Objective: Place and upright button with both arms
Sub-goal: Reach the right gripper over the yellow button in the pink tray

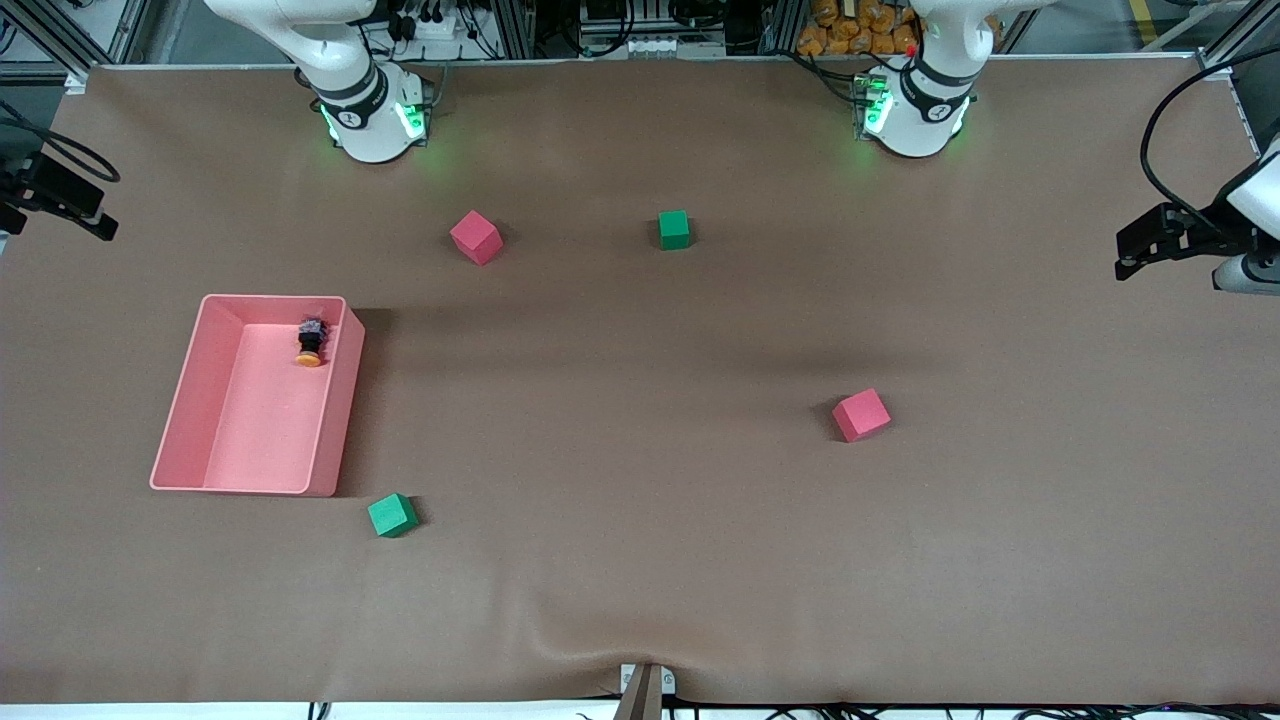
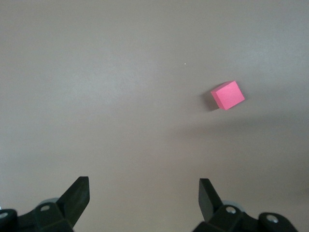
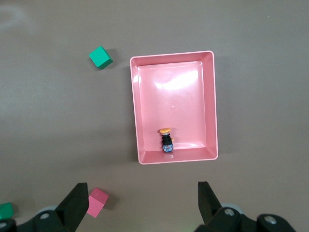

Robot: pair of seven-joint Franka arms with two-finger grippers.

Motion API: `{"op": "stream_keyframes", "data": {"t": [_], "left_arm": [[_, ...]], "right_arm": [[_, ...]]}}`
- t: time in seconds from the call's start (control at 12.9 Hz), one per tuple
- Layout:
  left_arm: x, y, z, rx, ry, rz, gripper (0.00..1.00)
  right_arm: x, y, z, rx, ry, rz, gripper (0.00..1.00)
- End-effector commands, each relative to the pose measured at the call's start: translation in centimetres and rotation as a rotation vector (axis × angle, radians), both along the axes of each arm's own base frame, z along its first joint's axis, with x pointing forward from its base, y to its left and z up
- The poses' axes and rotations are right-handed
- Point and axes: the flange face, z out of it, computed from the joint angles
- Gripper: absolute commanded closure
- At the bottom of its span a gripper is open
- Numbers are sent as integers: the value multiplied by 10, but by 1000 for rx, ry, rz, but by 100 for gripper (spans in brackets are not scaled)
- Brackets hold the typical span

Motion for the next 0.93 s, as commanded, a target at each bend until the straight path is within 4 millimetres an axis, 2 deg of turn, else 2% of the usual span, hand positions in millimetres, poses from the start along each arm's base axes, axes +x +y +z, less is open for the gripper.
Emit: {"op": "stream_keyframes", "data": {"t": [0.0, 0.39, 0.47, 0.54, 0.62, 0.85], "left_arm": [[-5, 2, 8, 20, 8, -16, 0], [-2, 4, 12, 16, 6, -11, 0], [0, -4, 7, 15, 20, -29, 0], [-5, -12, -5, 14, 68, -23, 0], [-5, -22, -5, 10, 69, -32, 0], [-5, -26, -7, 4, 70, -9, 0]], "right_arm": [[-1, 0, 3, 11, -6, -7, 0], [1, 2, 1, 10, -6, -4, 0], [3, 2, -2, 13, -1, -5, 0], [7, 1, -8, 7, 8, -7, 0], [18, -4, -18, 10, 2, -17, 0], [41, -19, -55, -3, 48, -41, 0]]}}
